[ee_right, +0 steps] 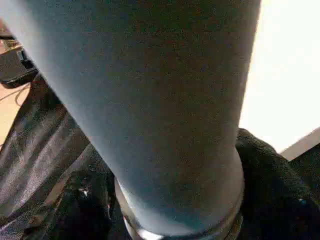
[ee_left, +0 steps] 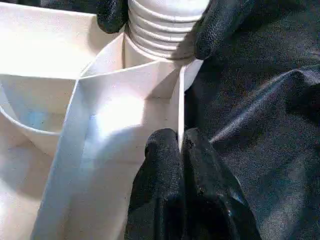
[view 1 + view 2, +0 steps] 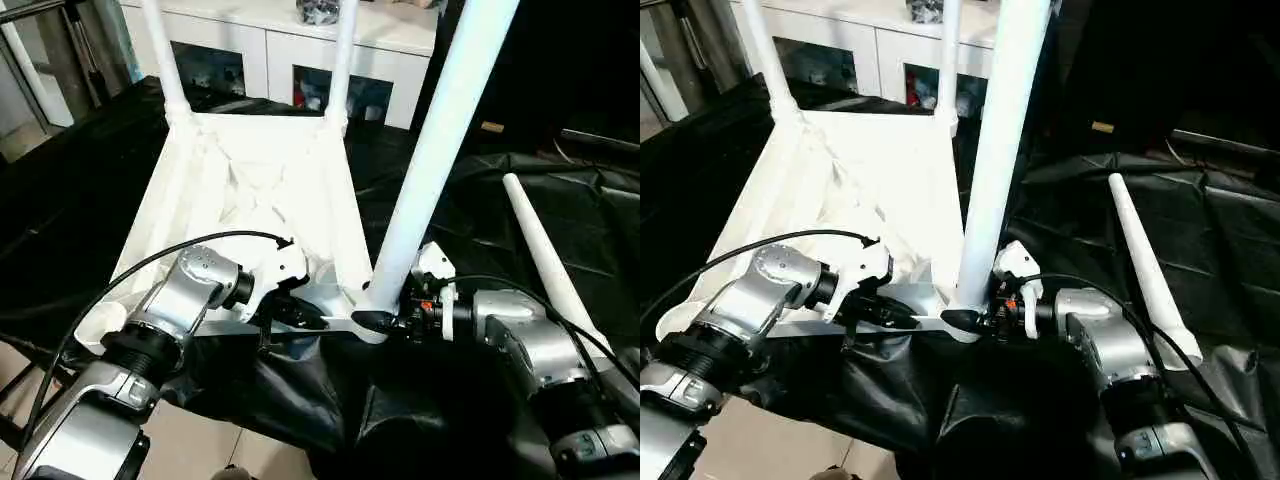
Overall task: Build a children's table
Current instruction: Rotate leg to tighten
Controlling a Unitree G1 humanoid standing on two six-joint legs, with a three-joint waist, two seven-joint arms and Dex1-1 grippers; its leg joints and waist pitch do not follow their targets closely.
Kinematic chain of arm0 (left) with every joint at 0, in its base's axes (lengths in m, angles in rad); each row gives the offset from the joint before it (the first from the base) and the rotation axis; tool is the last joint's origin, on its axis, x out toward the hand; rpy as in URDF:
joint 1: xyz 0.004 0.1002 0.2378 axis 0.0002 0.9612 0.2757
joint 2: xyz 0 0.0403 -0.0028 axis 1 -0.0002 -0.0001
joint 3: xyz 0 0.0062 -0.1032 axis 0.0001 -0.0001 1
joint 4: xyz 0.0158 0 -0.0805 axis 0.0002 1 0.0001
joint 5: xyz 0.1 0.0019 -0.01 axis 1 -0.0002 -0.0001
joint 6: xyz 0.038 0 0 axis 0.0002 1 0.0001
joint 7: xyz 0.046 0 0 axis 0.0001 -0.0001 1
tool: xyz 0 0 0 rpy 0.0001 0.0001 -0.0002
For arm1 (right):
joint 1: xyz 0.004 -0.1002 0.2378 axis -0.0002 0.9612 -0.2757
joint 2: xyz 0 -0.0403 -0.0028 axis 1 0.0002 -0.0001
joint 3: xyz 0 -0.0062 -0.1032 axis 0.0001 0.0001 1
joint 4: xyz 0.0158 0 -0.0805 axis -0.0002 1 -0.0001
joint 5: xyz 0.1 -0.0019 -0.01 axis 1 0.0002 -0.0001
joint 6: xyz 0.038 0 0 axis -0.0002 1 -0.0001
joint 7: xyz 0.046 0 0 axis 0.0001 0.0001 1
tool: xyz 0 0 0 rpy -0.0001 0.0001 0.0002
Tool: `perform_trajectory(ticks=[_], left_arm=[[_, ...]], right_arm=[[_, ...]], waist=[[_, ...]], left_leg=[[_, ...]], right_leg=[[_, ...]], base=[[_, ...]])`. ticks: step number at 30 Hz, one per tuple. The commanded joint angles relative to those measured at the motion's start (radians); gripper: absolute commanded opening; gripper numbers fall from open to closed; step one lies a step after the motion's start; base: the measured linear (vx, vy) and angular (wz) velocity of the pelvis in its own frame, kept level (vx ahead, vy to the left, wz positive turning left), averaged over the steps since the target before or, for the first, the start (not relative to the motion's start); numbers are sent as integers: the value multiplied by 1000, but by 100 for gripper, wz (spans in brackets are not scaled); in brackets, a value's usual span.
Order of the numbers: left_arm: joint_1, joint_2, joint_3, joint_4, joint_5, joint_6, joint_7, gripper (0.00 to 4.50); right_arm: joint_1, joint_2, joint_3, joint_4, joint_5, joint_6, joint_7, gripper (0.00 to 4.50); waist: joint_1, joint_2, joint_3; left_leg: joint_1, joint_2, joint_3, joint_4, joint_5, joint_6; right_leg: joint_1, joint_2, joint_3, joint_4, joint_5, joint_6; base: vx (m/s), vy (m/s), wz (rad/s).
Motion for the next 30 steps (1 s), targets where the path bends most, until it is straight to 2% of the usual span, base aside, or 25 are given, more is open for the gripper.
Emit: perform_trajectory(ticks=[1, 4, 5, 7, 8, 9, 10, 12, 13, 15, 19, 20, 21, 23, 24, 25, 27, 28, 29, 30], left_arm=[[-23, -52, 14, -10, -14, 22, 61, 0], [-36, -76, 29, 14, -5, 40, 123, 0], [-51, -104, 46, 40, 1, 60, 187, 0], [-77, -159, 71, 90, 12, 80, 301, 0], [-89, -186, 81, 112, 12, 88, 348, 0], [-91, -191, 83, 116, 12, 89, 356, 0], [-98, -209, 89, 130, 12, 94, 387, 0], [-108, -233, 98, 146, 12, 102, 427, 0], [-117, -255, 103, 159, 13, 106, 463, 0], [-123, -279, 106, 164, 12, 108, 495, 0], [-115, -289, 100, 141, 14, 107, 487, 0], [-114, -289, 99, 138, 14, 106, 483, 0], [-110, -288, 95, 131, 15, 103, 472, 0], [-100, -279, 86, 119, 16, 88, 443, 0], [-96, -270, 80, 113, 15, 77, 428, 0], [-96, -270, 80, 113, 15, 77, 428, 0], [-84, -246, 64, 94, 8, 60, 373, 0], [-79, -236, 59, 88, 5, 54, 354, 0], [-71, -217, 51, 74, 0, 48, 318, 0], [-65, -200, 45, 62, -5, 43, 288, 0]], right_arm=[[9, 28, 11, 27, -3, 16, -46, 283], [-5, 51, -5, 69, -24, 13, -126, 282], [-25, 79, -23, 120, -45, 10, -222, 282], [-67, 140, -71, 218, -67, 12, -414, 281], [-86, 170, -99, 255, -60, 15, -490, 281], [-89, 175, -104, 262, -59, 16, -503, 281], [-101, 196, -125, 285, -51, 18, -552, 281], [-114, 221, -145, 306, -41, 21, -604, 280], [-127, 246, -162, 325, -33, 25, -650, 280], [-139, 274, -165, 343, -38, 15, -697, 280], [-149, 293, -163, 367, -42, -27, -694, 280], [-150, 296, -164, 369, -40, -30, -690, 315], [-152, 301, -169, 373, -35, -38, -682, 315], [-158, 309, -181, 371, -20, -40, -659, 352], [-158, 307, -181, 365, -19, -38, -651, 360], [-158, 307, -181, 365, -19, -38, -651, 368], [-146, 282, -153, 325, -28, -43, -594, 377], [-140, 269, -140, 310, -31, -50, -568, 395], [-123, 240, -111, 270, -29, -59, -494, 395], [-108, 215, -87, 237, -29, -70, -433, 395]], waist=[[-6, 3, -66], [-11, 1, -61], [-17, 2, -57], [-23, 2, -58], [-26, 1, -59], [-28, 2, -59], [-37, 0, -60], [-37, -1, -61], [-39, 3, -61], [-39, 2, -62], [-38, 3, -65], [-39, 4, -64], [-39, 4, -64], [-41, 6, -63], [-41, 8, -63], [-43, 7, -63], [-43, 4, -63], [-43, 3, -65], [-42, 5, -65], [-39, 6, -64]], left_leg=[[9, 20, 6, -58, -203, 30], [9, 18, 4, -61, -234, 17], [10, 15, 4, -62, -251, 6], [11, 11, 0, -64, -271, -14], [9, 10, -1, -63, -272, -19], [11, 10, -3, -64, -276, -22], [9, 6, -3, -62, -283, -18], [11, 8, -2, -61, -273, 1], [11, 8, 0, -61, -269, 6], [9, 8, -1, -62, -257, 2], [7, 9, 1, -61, -251, 17], [7, 10, 1, -61, -252, 18], [7, 9, 2, -62, -257, 19], [7, 9, 2, -62, -265, 19], [9, 10, 1, -63, -270, 20], [7, 10, 1, -63, -274, 21], [7, 10, 1, -64, -275, 24], [5, 10, 2, -63, -260, 28], [7, 12, 3, -63, -251, 31], [7, 12, 2, -63, -252, 34]], right_leg=[[49, -65, 36, -62, -205, -217], [48, -66, 35, -71, -284, -194], [44, -64, 34, -77, -325, -184], [46, -67, 31, -83, -402, -158], [47, -68, 32, -83, -410, -152], [46, -68, 30, -85, -424, -147], [47, -67, 29, -91, -457, -129], [44, -66, 31, -92, -427, -134], [42, -63, 32, -90, -402, -144], [45, -61, 30, -87, -387, -149], [47, -62, 32, -82, -328, -166], [47, -62, 32, -82, -324, -167], [47, -62, 32, -82, -322, -170], [47, -61, 32, -83, -328, -171], [46, -62, 33, -84, -332, -171], [47, -61, 32, -84, -332, -171], [47, -62, 32, -84, -344, -169], [50, -62, 33, -83, -323, -171], [47, -62, 34, -81, -302, -177], [49, -61, 33, -81, -297, -178]], base=[[0, 0, 0], [0, 0, 0], [0, 0, 0], [0, 0, 0], [0, 0, 0], [0, 0, 0], [0, 0, 0], [0, 0, 0], [0, 0, 0], [0, 0, 0], [0, 0, 0], [0, 0, 0], [0, 0, 0], [0, 0, 0], [0, 0, 0], [0, 0, 0], [0, 0, 0], [0, 0, 0], [0, 0, 0], [0, 0, 0]])
